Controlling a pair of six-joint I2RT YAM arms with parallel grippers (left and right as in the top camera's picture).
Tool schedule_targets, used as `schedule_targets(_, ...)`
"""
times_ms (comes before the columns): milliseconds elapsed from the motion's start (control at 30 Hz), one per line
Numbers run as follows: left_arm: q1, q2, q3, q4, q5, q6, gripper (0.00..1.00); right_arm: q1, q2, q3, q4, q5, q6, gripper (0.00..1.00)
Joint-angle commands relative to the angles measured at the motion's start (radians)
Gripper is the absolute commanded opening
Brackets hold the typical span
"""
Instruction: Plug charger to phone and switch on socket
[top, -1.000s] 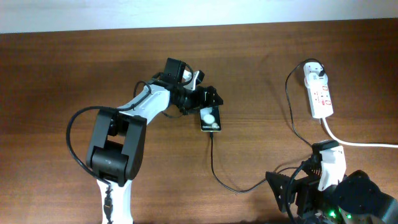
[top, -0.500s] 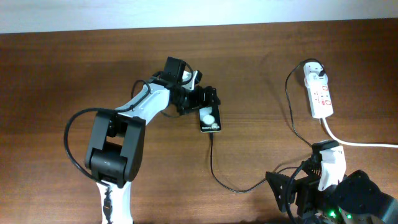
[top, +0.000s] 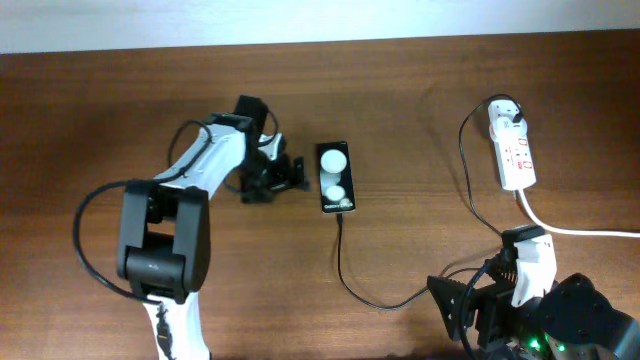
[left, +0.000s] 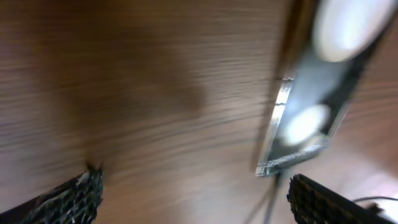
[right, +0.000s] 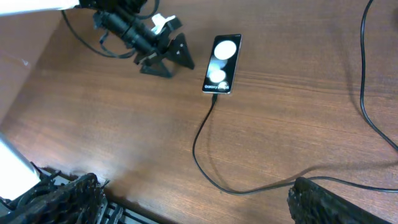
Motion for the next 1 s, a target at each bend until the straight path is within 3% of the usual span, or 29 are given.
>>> schedule_targets(0, 0.018, -0.133, -0.02, -0.113, -0.225, 0.049, 0.99, -0.003, -0.002, 0.01, 0.003, 0.016, -0.01, 0.99)
schedule_targets(333, 0.014, -0.605, -0.021, -0.379, -0.316, 0.048, 0.99, -0.003, -0.002, 0.01, 0.003, 0.016, -0.01, 0.99)
schedule_targets(567, 0.015, -1.039, -0.065, -0.567, -0.563, -0.047, 0.99, -0.003, -0.002, 0.01, 0.05, 0.055, -0.01, 0.99)
schedule_targets(633, 0.015, -1.147, -0.068, -0.626, -0.563, -0.047, 0.99, -0.003, 0.004, 0.007, 0.062, 0.123, -0.01, 0.88)
schedule_targets(733, 0.015, -1.303, -0.068, -0.695, -0.562, -0.047, 0.99, -0.003, 0.044, -0.037, 0.079, 0.346, 0.013, 0.44)
schedule_targets(800, 0.015, -1.371, -0.068, -0.703, -0.562, -0.047, 0.99, -0.003, 0.097, -0.094, 0.103, 0.435, 0.124, 0.34)
schedule_targets(900, 0.016, -1.47, -0.068, -0.721, -0.562, -0.047, 0.99, -0.003, 0.244, -0.129, 0.118, 0.401, 0.323, 0.18)
schedule_targets(967, 0.016, -1.522, -0.068, -0.721, -0.543, -0.047, 0.99, -0.003, 0.351, -0.129, 0.132, 0.373, 0.351, 0.13)
